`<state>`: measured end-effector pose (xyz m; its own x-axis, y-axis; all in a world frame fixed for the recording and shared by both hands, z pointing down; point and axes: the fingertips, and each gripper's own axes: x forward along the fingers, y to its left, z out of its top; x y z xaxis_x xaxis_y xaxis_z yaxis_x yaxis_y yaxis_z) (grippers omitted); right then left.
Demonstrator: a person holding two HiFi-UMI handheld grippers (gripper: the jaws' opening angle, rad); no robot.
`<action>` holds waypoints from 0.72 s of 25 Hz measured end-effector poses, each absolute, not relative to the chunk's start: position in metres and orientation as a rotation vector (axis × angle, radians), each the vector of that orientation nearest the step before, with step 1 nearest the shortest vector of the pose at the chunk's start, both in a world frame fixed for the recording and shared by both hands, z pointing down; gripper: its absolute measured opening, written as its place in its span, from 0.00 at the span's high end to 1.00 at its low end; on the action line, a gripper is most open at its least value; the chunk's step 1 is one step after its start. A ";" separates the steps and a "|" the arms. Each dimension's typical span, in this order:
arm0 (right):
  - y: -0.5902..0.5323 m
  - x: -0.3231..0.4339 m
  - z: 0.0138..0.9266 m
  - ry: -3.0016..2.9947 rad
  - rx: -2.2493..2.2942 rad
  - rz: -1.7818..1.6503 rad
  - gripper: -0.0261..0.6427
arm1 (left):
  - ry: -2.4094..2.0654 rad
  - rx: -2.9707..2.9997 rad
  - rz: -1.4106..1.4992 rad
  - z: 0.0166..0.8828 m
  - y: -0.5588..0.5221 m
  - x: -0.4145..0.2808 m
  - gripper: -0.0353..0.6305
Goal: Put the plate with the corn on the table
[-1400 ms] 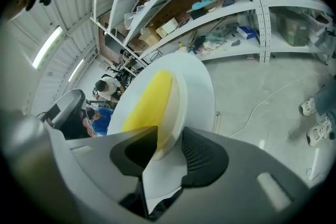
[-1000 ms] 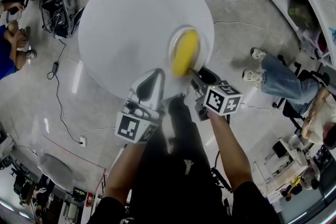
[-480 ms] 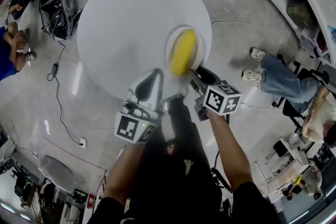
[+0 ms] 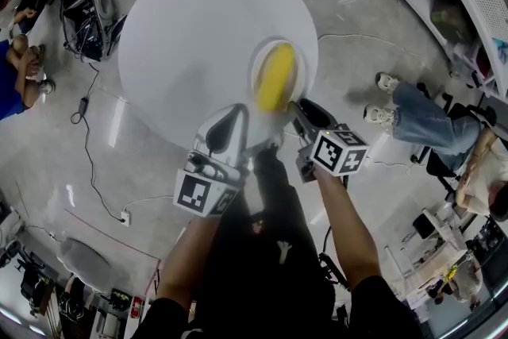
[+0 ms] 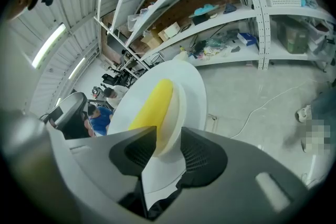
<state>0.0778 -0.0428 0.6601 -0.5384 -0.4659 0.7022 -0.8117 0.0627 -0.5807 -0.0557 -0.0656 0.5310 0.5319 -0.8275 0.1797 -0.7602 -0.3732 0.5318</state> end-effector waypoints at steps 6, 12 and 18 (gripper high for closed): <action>-0.040 0.081 0.651 -2.024 1.336 1.433 0.86 | -1.290 2.205 -0.158 0.529 -0.058 -0.058 0.94; -0.041 0.078 0.637 -2.043 1.358 1.412 0.94 | -1.301 2.227 -0.184 0.518 -0.055 -0.063 0.94; -0.040 0.077 0.620 -2.068 1.361 1.401 0.95 | -1.318 2.232 -0.172 0.504 -0.053 -0.061 0.94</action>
<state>0.0771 -0.0405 0.6203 -0.5084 -0.5367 0.6735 -0.8245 0.0777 -0.5604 -0.0612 -0.0528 0.5043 0.5143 -0.8431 0.1571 -0.7747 -0.3781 0.5069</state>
